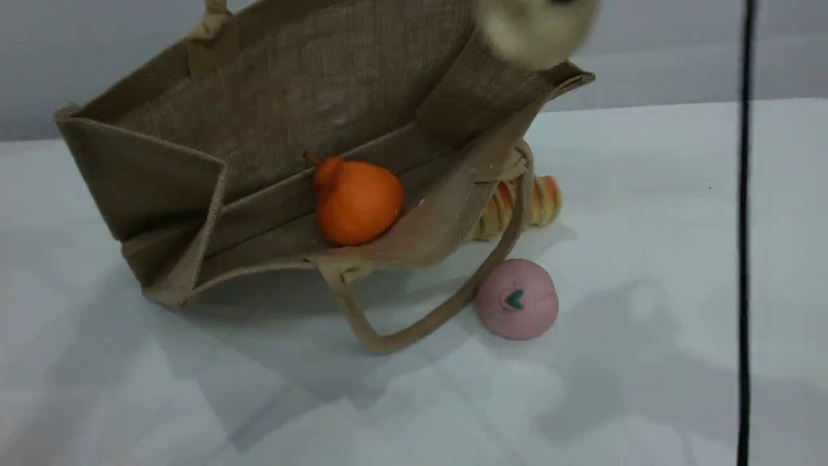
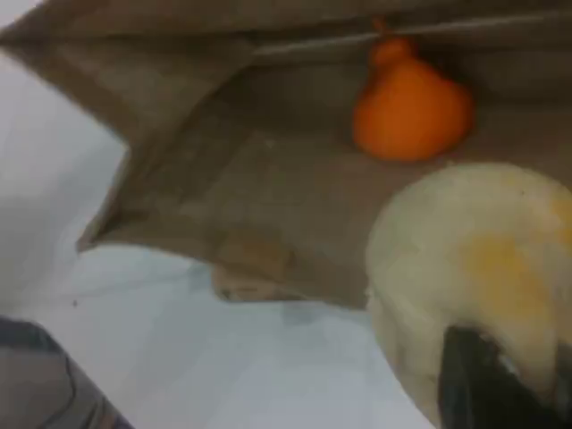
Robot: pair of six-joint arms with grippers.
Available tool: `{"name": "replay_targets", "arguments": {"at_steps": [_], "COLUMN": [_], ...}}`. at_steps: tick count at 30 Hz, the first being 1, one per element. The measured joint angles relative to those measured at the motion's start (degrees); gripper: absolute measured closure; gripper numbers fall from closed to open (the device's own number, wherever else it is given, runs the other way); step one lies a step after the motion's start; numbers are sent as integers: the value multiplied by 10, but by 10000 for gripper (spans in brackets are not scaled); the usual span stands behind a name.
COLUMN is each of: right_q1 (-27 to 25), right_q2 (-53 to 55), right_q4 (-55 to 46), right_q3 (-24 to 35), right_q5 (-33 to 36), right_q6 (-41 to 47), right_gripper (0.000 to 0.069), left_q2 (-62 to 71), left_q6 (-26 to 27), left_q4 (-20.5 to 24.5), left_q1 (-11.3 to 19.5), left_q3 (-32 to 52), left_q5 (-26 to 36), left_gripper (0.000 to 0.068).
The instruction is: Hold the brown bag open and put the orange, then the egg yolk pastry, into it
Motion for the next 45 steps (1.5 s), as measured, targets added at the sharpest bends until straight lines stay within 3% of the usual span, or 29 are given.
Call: {"name": "replay_targets", "arguments": {"at_steps": [6, 12, 20, 32, 36, 42, 45], "right_q1": [48, 53, 53, 53, 53, 53, 52], "right_q2": [70, 148, 247, 336, 336, 336, 328], "right_q4": [25, 123, 247, 285, 284, 306, 305], "right_q3": [-1, -4, -71, -140, -140, -140, -140], "right_q5": [-70, -149, -137, -172, -170, -153, -137], "right_q6": [-18, -71, -184, -230, -230, -229, -229], "right_gripper": [663, 663, 663, 628, 514, 189, 102], "left_q2": [0, 0, 0, 0, 0, 0, 0], "left_q6": [0, 0, 0, 0, 0, 0, 0], "left_q4": [-1, -2, -2, -2, -2, -2, -2], "left_q1": [0, 0, 0, 0, 0, 0, 0], "left_q3": [0, 0, 0, 0, 0, 0, 0], "left_q5": [0, 0, 0, 0, 0, -1, 0], "left_gripper": [610, 610, 610, 610, 610, 609, 609]}}
